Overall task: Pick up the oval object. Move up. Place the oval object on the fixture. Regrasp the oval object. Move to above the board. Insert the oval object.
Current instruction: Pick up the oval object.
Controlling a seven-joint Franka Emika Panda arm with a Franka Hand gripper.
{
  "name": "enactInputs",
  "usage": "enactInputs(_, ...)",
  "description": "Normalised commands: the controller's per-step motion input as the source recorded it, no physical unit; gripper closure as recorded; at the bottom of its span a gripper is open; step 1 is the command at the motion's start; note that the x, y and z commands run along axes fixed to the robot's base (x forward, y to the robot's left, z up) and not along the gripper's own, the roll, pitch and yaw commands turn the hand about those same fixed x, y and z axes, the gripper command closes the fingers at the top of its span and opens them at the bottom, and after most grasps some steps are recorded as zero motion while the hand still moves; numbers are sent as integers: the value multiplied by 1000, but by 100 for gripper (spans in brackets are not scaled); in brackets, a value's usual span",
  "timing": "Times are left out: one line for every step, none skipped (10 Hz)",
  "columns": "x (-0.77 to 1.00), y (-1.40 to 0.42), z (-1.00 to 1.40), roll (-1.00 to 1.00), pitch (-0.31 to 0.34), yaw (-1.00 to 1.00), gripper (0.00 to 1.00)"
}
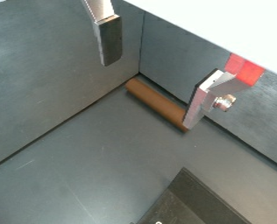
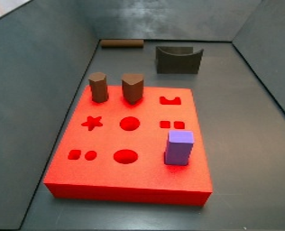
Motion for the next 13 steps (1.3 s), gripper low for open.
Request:
enactInputs(0, 57, 0, -7, 0, 9, 0)
enactInputs(203, 246, -280, 0, 54, -243, 0)
enactInputs(177, 197, -394, 0, 67, -797, 0)
enactInputs(43, 49, -429, 0, 0, -951, 0)
enactInputs(0, 111, -440, 0, 0, -883, 0)
enactInputs(0, 257, -514, 0, 27, -746, 0)
enactInputs(-37, 426, -514, -3, 24, -563, 0)
enactInputs(-297, 680, -514, 0, 0, -263, 0)
enactInputs(-497, 969, -494, -13, -1, 0, 0)
enactInputs(-520, 1000, -529, -49, -17, 46, 0)
enactInputs(-531, 1000, -543, -47, -16, 43, 0)
enactInputs(-546, 957, -634, -37, 0, 0, 0)
enactInputs(-263, 454, -669, -123, 0, -426, 0)
